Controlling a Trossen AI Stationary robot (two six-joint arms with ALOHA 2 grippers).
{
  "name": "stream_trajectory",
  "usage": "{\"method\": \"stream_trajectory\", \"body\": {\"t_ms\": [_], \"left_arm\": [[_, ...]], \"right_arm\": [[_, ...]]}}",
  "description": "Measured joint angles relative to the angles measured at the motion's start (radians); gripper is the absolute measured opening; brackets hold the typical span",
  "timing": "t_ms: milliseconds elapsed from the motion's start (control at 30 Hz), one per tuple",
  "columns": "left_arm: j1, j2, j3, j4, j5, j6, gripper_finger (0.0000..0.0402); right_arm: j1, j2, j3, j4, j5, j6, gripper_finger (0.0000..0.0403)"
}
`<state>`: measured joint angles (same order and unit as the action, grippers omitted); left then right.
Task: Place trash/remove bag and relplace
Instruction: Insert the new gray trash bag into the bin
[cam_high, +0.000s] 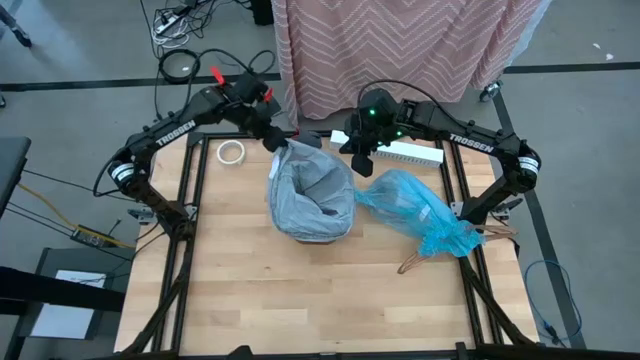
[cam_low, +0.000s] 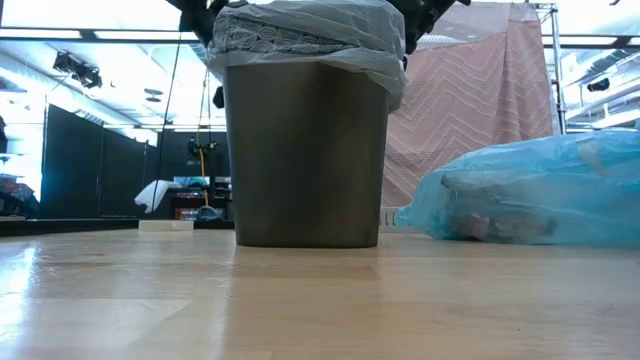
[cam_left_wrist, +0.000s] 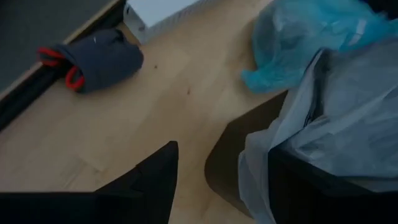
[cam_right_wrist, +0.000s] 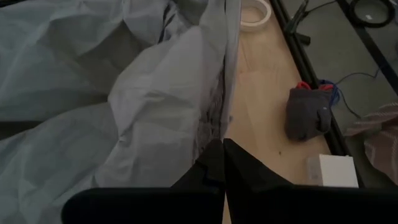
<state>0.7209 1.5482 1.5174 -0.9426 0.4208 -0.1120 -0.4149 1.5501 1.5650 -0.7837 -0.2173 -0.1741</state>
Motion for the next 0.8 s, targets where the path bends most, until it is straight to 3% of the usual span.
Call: {"method": "stream_trajectory", "body": {"t_ms": [300,800], "left_arm": [[-0.028,0.003,-0.151,0.062,-0.005,-0.003,0.0219],[-0.043,0.000,-0.437,0.491,0.128,-0.253,0.0218]], "right_arm": [[0.000,0.000,0.000,0.000,-0.001,-0.003,0.0000],[0.000,0.000,0.000,0.003,-0.002,-0.003,0.0000]]}}
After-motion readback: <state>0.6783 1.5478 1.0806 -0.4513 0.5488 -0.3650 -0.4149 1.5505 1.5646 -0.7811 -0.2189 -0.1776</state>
